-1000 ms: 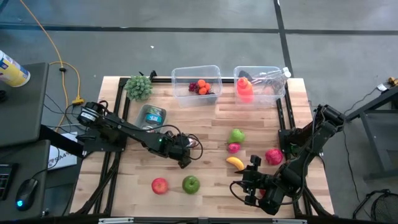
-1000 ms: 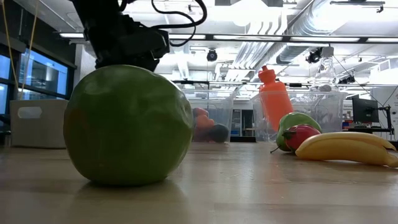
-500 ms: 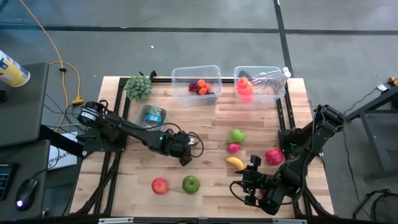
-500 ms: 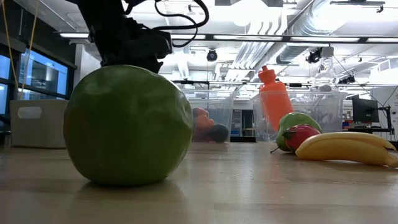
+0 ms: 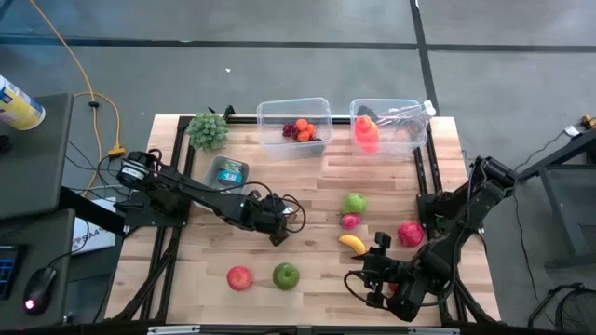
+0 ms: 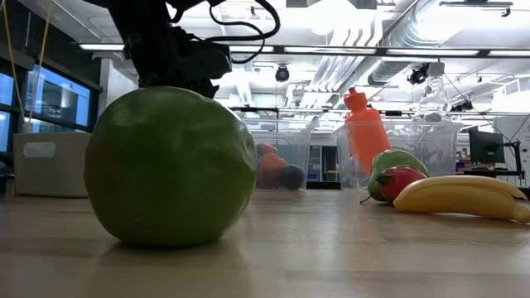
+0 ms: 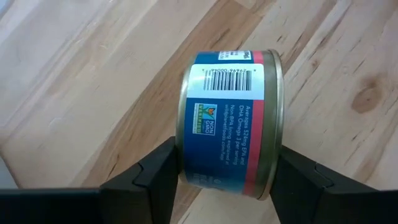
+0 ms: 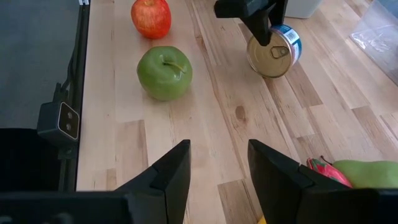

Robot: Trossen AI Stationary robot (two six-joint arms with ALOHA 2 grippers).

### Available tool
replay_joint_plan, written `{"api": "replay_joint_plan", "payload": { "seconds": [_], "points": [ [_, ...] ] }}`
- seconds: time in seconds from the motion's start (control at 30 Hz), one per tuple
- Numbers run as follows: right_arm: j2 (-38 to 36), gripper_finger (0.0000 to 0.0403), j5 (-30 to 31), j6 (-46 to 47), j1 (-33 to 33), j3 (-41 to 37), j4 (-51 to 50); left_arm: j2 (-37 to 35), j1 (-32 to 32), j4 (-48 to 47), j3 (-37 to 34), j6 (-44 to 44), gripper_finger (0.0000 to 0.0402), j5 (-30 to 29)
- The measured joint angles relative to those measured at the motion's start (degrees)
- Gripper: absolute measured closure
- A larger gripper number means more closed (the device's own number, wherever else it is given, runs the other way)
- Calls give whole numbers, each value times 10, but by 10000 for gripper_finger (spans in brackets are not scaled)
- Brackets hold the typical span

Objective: Pick & Place Food Item
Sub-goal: Put the blue pink tuna can into the grey bin

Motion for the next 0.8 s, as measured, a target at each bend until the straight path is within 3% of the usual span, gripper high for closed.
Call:
{"api": "replay_joint_plan", "payload": {
  "seconds": [0.57,0.8],
  "points": [
    [0,254,0,0,0,0,0,-1,-5,13,0,31,210,-4],
    [0,254,0,-3,0,-2,0,-28,-20,19,6,85,211,-19]
  ]
}}
